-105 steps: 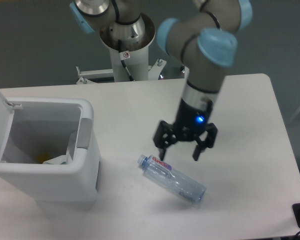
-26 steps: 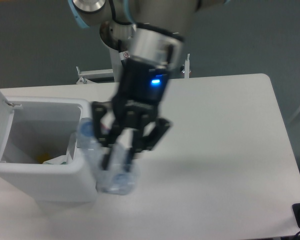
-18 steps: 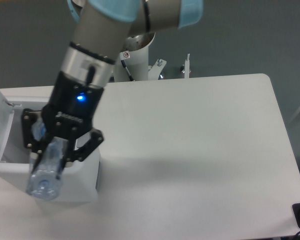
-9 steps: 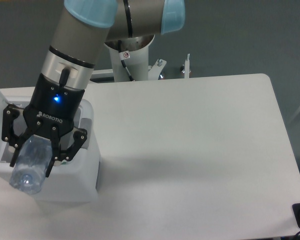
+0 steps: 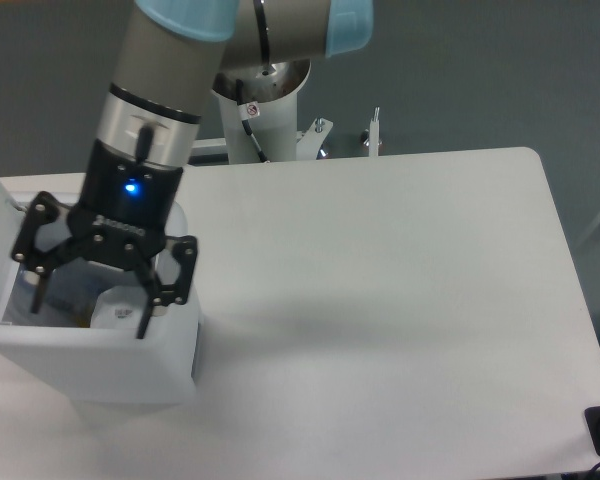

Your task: Place the trash in the trash can

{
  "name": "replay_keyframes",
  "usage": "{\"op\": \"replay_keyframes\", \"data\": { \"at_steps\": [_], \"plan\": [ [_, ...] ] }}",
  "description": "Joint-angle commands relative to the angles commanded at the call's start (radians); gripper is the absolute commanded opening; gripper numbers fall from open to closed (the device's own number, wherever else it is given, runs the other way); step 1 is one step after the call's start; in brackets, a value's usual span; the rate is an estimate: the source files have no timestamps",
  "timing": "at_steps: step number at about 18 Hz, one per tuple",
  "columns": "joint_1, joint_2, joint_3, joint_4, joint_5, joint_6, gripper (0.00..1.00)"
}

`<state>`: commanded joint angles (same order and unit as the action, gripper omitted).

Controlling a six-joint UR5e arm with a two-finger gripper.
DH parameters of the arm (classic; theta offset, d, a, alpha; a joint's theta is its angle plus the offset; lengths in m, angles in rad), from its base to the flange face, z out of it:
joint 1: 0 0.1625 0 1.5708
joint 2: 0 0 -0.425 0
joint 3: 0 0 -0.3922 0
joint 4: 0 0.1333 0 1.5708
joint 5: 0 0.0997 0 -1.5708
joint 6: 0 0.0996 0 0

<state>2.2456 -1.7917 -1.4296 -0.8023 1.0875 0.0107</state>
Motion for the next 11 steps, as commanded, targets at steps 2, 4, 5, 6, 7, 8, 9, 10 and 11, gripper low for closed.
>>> {"op": "replay_keyframes", "data": {
  "at_steps": [2,4,5,6,7,8,9,10,11],
  "plan": [
    [0.04,0.002,-0.011,-0.002,0.014,0.003,1.0],
    [0.084,0.002,-0.012,-0.002,0.015,0.008,1.0],
    [0.11,0.002,-0.011,-0.003,0.014,0.021,1.0],
    [0.135,0.003,-0.009,-0.003,0.015,0.052,1.0],
    [0.158,0.003,-0.006,-0.006,0.014,0.095,1.0],
    [0.186,0.003,0.0,-0.009,0.014,0.138,1.0],
    [0.207,0.002,0.003,-0.009,0.014,0.162,1.0],
    [0.225,-0.001,0.003,-0.009,0.015,0.17,1.0],
    [0.242,-0.005,-0.002,-0.011,0.015,0.17,1.0]
  ]
}}
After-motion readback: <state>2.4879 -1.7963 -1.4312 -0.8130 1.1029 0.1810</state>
